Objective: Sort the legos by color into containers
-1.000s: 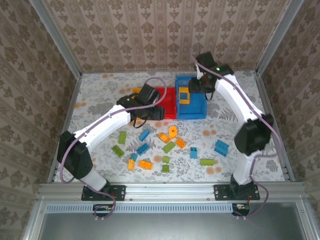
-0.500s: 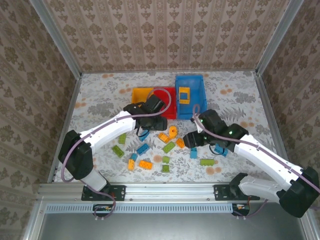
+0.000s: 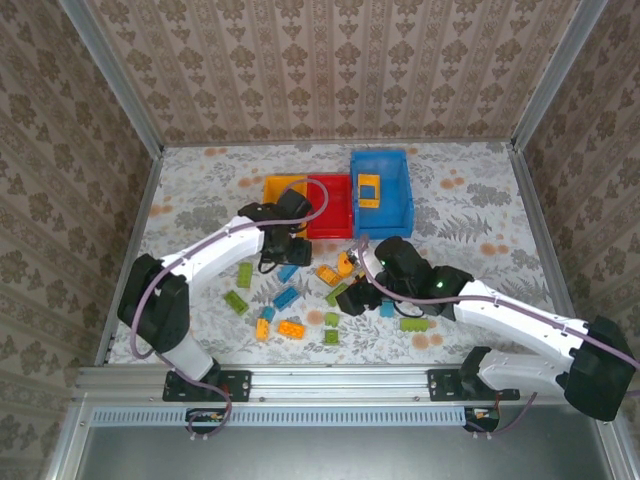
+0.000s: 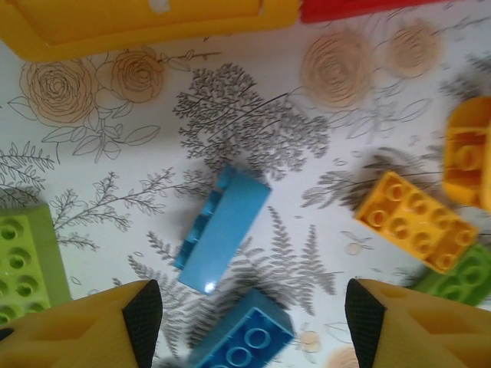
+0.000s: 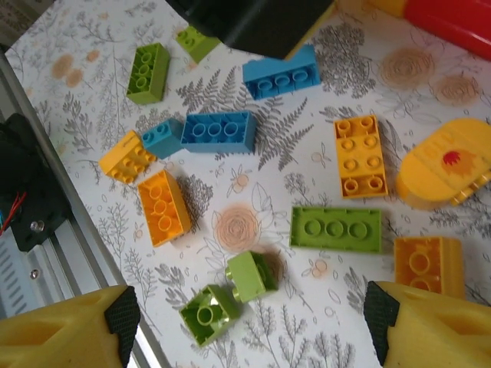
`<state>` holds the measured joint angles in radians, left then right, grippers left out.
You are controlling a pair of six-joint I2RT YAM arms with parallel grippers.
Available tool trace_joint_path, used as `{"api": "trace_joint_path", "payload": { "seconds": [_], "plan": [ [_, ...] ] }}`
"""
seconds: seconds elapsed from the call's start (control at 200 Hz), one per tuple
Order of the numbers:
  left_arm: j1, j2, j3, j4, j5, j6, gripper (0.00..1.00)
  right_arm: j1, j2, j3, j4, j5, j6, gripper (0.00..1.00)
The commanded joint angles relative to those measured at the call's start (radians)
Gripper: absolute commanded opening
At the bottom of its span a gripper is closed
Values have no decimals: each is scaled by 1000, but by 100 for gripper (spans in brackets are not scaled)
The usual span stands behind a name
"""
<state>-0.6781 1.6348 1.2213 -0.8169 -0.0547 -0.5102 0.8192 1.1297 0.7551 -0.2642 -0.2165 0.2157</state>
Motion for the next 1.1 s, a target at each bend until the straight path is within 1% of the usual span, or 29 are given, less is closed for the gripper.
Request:
{"api": "trace_joint_path", "payload": {
  "seconds": [0.0,0.095,0.23,0.32,0.38,0.405,0.485,0.53,0.69,0.785,0.91,0.995,1.095],
  "plan": [
    [38,49,-6,-18,57,173,68,6,26,1,99,-21,-7,80],
    [59,100,16,-19,77,222,69,7,44,10,100,-23,11,81],
    [61,160,34,-10,82,261,69,8,57,16,100,-18,25,81],
    [66,193,34,-2,79,266,66,7,70,21,103,-14,32,80],
    [66,209,34,8,80,267,61,7,79,26,105,-11,37,80],
    [66,213,34,13,79,268,58,7,83,29,104,-9,39,80],
    [66,222,35,25,75,268,41,6,96,39,102,-3,45,80],
    [65,225,36,25,72,266,35,7,102,44,100,1,47,80],
    [63,214,42,13,38,254,26,7,113,62,102,17,48,79],
    [69,164,70,-24,-6,231,24,7,111,88,97,38,45,79],
    [116,113,171,-84,-24,195,23,5,120,139,110,91,43,79],
    [156,125,261,-100,-5,182,23,-2,142,174,132,122,46,78],
    [193,180,367,-91,18,177,23,-18,178,208,176,141,52,78]
  ]
}}
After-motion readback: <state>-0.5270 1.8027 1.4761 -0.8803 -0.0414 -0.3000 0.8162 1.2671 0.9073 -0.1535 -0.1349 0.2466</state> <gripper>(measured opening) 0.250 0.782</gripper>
